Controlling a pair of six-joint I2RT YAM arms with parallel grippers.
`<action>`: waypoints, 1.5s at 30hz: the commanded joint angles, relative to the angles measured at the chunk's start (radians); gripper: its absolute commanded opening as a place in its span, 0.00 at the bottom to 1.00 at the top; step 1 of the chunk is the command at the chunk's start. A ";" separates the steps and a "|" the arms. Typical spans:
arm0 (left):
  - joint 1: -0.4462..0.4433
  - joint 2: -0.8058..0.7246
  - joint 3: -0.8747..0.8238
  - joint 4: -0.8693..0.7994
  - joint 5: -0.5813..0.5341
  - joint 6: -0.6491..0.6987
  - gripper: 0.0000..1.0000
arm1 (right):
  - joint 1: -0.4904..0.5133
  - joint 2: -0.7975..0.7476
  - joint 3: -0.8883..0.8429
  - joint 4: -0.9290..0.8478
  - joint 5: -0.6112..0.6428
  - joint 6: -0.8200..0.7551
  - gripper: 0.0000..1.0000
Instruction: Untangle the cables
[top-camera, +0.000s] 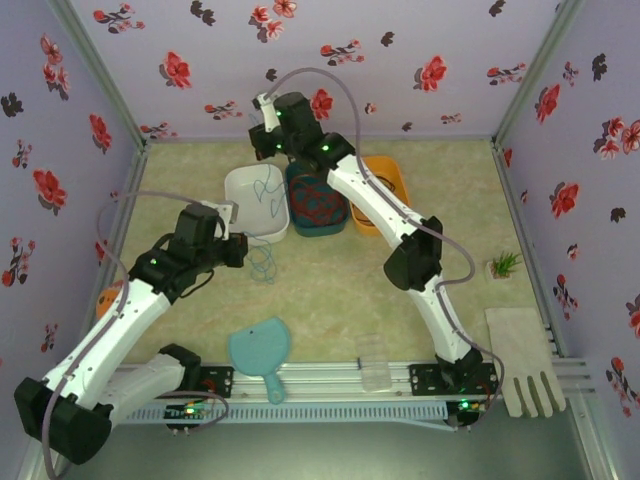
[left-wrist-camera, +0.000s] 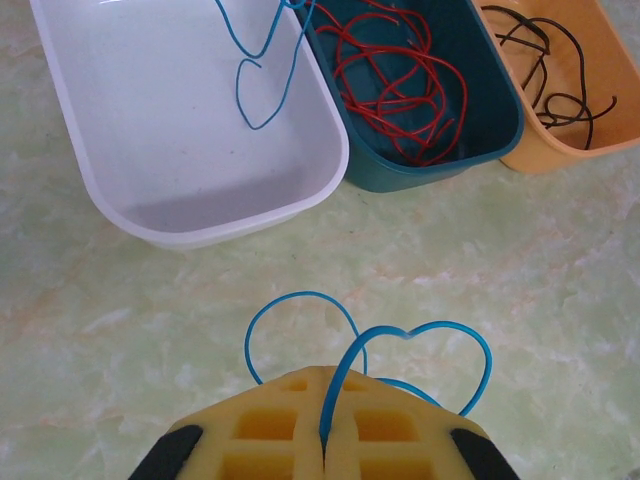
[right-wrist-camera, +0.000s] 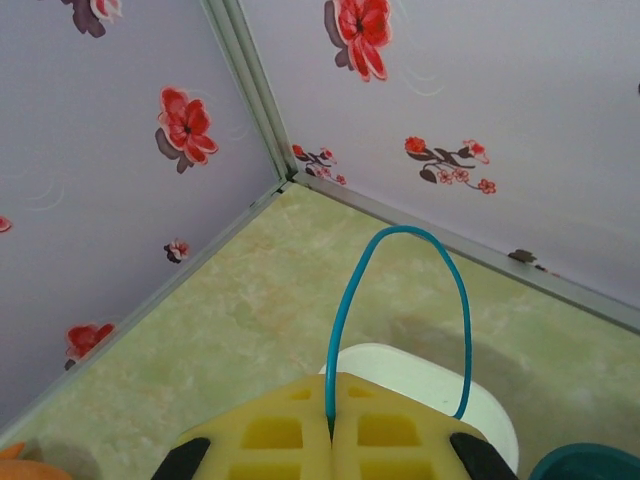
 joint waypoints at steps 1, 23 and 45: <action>0.008 0.001 -0.019 0.016 -0.010 0.003 0.00 | 0.007 0.063 0.007 0.016 -0.018 0.042 0.00; 0.008 0.028 -0.019 0.031 -0.002 0.001 0.00 | 0.019 0.247 0.011 -0.077 -0.090 0.049 0.16; 0.008 0.056 -0.009 0.058 0.037 0.001 0.00 | 0.008 -0.157 -0.443 -0.083 0.054 0.068 0.37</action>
